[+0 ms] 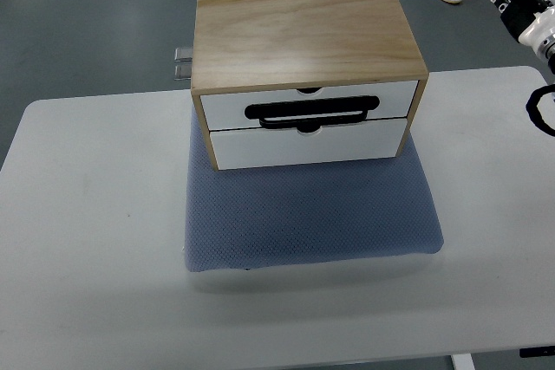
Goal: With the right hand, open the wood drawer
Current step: 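Swing the right hand over the top of the wooden box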
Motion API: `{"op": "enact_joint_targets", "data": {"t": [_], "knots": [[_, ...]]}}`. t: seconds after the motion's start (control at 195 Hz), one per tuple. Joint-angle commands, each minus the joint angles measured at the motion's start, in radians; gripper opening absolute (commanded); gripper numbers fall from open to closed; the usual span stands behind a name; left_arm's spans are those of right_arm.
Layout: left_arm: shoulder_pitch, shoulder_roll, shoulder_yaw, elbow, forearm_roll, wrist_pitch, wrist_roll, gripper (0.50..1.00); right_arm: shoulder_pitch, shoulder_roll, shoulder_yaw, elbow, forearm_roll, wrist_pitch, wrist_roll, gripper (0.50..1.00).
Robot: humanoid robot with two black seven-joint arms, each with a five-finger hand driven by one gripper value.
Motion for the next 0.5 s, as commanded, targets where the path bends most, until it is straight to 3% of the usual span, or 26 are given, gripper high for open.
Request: {"op": "enact_joint_targets", "data": {"t": [0.0, 0.077, 0.082, 0.159, 0.21, 0.216, 0.236, 0.313, 0.359, 0.364, 0.462, 0.467, 0.493], "knots": [[0.002, 0.0, 0.0, 0.0, 0.0, 0.0, 0.0, 1.0, 0.094, -0.074, -0.15, 0.024, -0.004, 0.008, 0.001, 0.944], [0.002, 0.0, 0.0, 0.0, 0.0, 0.0, 0.0, 1.0, 0.125, -0.103, -0.203, 0.044, -0.005, 0.015, 0.001, 0.944], [0.002, 0.0, 0.0, 0.0, 0.0, 0.0, 0.0, 1.0, 0.181, -0.161, -0.295, 0.097, -0.008, 0.034, 0.001, 0.944], [0.0, 0.0, 0.0, 0.0, 0.0, 0.0, 0.0, 1.0, 0.273, -0.24, -0.439, 0.191, -0.036, 0.076, 0.001, 0.944], [0.0, 0.0, 0.0, 0.0, 0.0, 0.0, 0.0, 1.0, 0.273, -0.24, -0.439, 0.192, -0.036, 0.076, 0.001, 0.944], [0.0, 0.0, 0.0, 0.0, 0.0, -0.002, 0.0, 1.0, 0.348, -0.278, -0.534, 0.251, -0.081, 0.105, 0.001, 0.944], [0.002, 0.0, 0.0, 0.0, 0.0, -0.002, 0.0, 1.0, 0.381, -0.29, -0.568, 0.276, -0.108, 0.119, 0.003, 0.944], [0.0, 0.0, 0.0, 0.0, 0.0, 0.0, 0.0, 1.0, 0.474, -0.318, -0.643, 0.365, -0.21, 0.177, -0.005, 0.944], [0.0, 0.0, 0.0, 0.0, 0.0, 0.0, 0.0, 1.0, 0.474, -0.318, -0.643, 0.365, -0.211, 0.177, -0.005, 0.944], [0.0, 0.0, 0.0, 0.0, 0.0, 0.0, 0.0, 1.0, 0.514, -0.339, -0.655, 0.418, -0.299, 0.215, -0.012, 0.944], [0.002, 0.0, 0.0, 0.0, 0.0, 0.0, 0.0, 1.0, 0.539, -0.346, -0.657, 0.445, -0.381, 0.243, -0.022, 0.944], [0.002, 0.0, 0.0, 0.0, 0.0, 0.0, 0.0, 1.0, 0.58, -0.337, -0.654, 0.452, -0.466, 0.281, -0.037, 0.944], [0.0, 0.0, 0.0, 0.0, 0.0, 0.0, 0.0, 1.0, 0.6, -0.332, -0.654, 0.454, -0.494, 0.301, -0.043, 0.944]]}}
